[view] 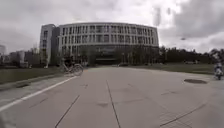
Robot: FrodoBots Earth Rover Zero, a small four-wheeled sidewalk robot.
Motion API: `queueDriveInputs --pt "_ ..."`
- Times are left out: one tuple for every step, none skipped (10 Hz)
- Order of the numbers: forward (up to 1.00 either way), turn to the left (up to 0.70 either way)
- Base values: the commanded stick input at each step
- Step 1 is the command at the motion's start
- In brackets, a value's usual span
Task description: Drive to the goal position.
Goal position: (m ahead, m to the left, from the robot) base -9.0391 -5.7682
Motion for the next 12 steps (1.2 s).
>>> queueDriveInputs --pt "0.7 0.0" --pt "0.7 0.0" --pt "0.7 0.0" --pt "0.7 0.0" --pt "0.7 0.0" --pt "0.7 0.0" --pt "0.7 0.0" --pt "0.7 0.0" --pt "0.7 0.0" --pt "0.7 0.0" --pt "0.7 0.0" --pt "0.7 0.0"
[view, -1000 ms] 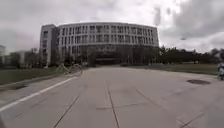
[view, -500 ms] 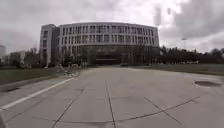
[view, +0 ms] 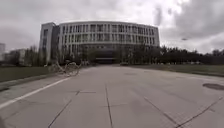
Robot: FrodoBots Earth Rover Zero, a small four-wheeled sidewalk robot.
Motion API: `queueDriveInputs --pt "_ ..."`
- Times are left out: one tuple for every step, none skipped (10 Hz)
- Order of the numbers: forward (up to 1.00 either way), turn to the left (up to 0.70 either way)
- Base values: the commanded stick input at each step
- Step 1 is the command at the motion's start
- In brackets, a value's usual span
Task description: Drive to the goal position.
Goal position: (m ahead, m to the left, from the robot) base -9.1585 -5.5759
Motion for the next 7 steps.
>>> queueDriveInputs --pt "0.7 0.0" --pt "0.7 0.0" --pt "0.7 0.0" --pt "0.7 0.0" --pt "0.7 0.0" --pt "0.7 0.0" --pt "0.7 0.0"
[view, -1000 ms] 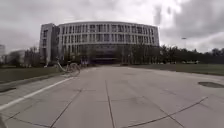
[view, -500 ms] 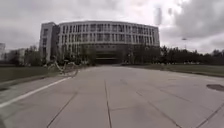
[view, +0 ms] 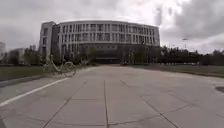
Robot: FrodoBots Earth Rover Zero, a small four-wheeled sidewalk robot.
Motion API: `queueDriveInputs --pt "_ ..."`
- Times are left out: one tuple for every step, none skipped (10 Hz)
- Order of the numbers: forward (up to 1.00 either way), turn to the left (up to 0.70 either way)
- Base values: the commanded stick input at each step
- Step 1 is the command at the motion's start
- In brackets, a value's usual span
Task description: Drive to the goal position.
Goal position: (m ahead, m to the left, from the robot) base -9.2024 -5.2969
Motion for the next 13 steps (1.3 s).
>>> queueDriveInputs --pt "0.7 0.0" --pt "0.7 0.0" --pt "0.7 0.0" --pt "0.7 0.0" --pt "0.7 0.0" --pt "0.7 0.0" --pt "0.7 0.0" --pt "0.7 0.0" --pt "0.7 -0.1" --pt "0.7 -0.11" --pt "0.7 -0.03" --pt "0.7 0.0" --pt "0.7 0.0"
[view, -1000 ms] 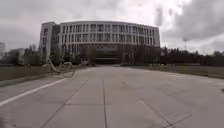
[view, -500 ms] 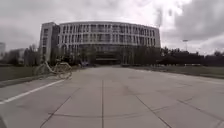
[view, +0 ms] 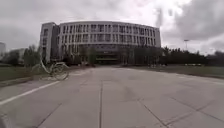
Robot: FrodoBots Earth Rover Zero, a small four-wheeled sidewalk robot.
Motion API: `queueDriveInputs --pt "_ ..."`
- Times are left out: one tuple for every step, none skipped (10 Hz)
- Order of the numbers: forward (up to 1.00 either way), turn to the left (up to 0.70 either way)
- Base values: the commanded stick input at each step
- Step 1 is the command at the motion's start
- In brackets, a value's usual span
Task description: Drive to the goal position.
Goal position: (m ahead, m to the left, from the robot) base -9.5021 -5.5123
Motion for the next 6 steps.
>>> queueDriveInputs --pt "0.7 -0.07" --pt "0.7 -0.05" --pt "0.7 0.0" --pt "0.7 0.0" --pt "0.7 -0.04" --pt "0.7 -0.01"
